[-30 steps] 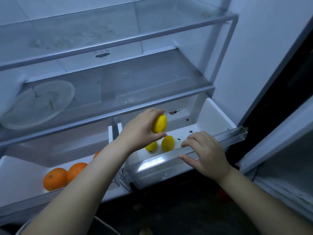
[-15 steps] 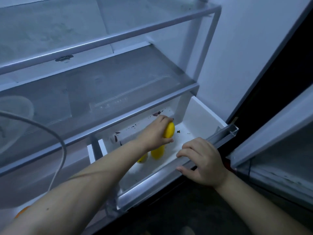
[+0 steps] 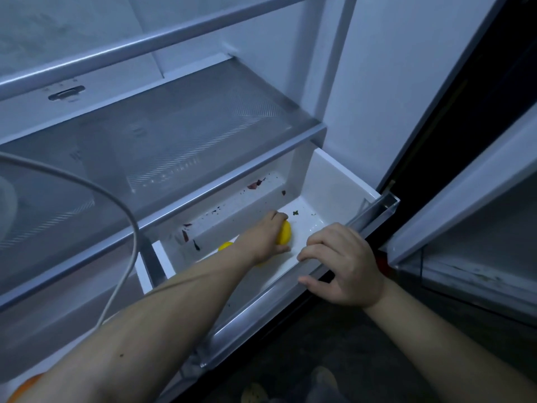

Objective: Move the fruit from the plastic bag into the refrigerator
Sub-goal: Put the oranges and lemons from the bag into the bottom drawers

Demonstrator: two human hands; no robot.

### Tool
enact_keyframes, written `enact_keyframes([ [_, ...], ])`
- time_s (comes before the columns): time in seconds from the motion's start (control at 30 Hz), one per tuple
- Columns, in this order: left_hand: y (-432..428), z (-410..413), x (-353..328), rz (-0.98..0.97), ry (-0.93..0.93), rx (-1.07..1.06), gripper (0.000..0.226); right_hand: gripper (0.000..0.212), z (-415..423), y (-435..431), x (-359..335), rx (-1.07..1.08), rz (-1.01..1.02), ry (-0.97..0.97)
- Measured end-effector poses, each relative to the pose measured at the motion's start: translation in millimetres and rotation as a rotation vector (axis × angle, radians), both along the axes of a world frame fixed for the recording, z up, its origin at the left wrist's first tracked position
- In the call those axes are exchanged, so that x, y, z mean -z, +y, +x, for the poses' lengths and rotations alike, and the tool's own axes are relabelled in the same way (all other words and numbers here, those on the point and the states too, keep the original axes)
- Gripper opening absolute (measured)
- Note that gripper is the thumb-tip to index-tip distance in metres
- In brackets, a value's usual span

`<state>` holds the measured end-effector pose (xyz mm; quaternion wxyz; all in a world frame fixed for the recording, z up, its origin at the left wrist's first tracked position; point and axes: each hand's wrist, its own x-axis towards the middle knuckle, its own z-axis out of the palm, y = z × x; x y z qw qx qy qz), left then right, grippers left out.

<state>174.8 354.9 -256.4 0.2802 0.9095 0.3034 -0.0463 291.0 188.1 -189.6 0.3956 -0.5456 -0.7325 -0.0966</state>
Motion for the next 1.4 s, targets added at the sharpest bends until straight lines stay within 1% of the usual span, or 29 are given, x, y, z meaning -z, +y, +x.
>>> enact_keyframes([
  [0.1,3,-2,2,-0.001,0.023,-0.010,0.073,0.034,-1,0,0,0.001,0.003,0.000],
  [0.27,4,-4,5,0.050,0.087,0.008,0.077,0.033,-2,-1,1,0.000,0.001,0.006],
  [0.53,1,-4,2,0.068,0.102,0.007,0.083,0.029,-2,-1,2,-0.002,0.001,0.013],
  [0.67,1,-3,-20,0.033,0.040,-0.038,0.082,0.030,-2,-1,-3,0.009,-0.003,0.008],
  [0.83,-9,-20,-77,0.058,-0.070,-0.053,0.067,0.029,-3,-2,-8,0.005,-0.032,0.011],
  [1.0,-42,-66,-136,0.194,-0.217,-0.181,0.050,0.028,-5,-4,-12,0.011,-0.051,0.003],
  [1.07,-61,-85,-153,0.291,-0.256,-0.245,0.047,0.027,-6,-5,-13,0.010,-0.070,0.000],
  [1.17,-89,-105,-167,0.477,-0.249,-0.382,0.047,0.023,-8,-4,-16,-0.005,-0.104,0.008],
  [1.23,-106,-111,-169,0.592,-0.224,-0.461,0.052,0.021,-9,-5,-20,-0.012,-0.127,0.028],
  [1.3,-121,-112,-169,0.643,-0.208,-0.527,0.057,0.020,-9,-4,-22,-0.020,-0.153,0.033],
  [1.4,-139,-111,-167,0.681,-0.183,-0.614,0.058,0.024,-7,-3,-23,-0.053,-0.193,0.014],
])
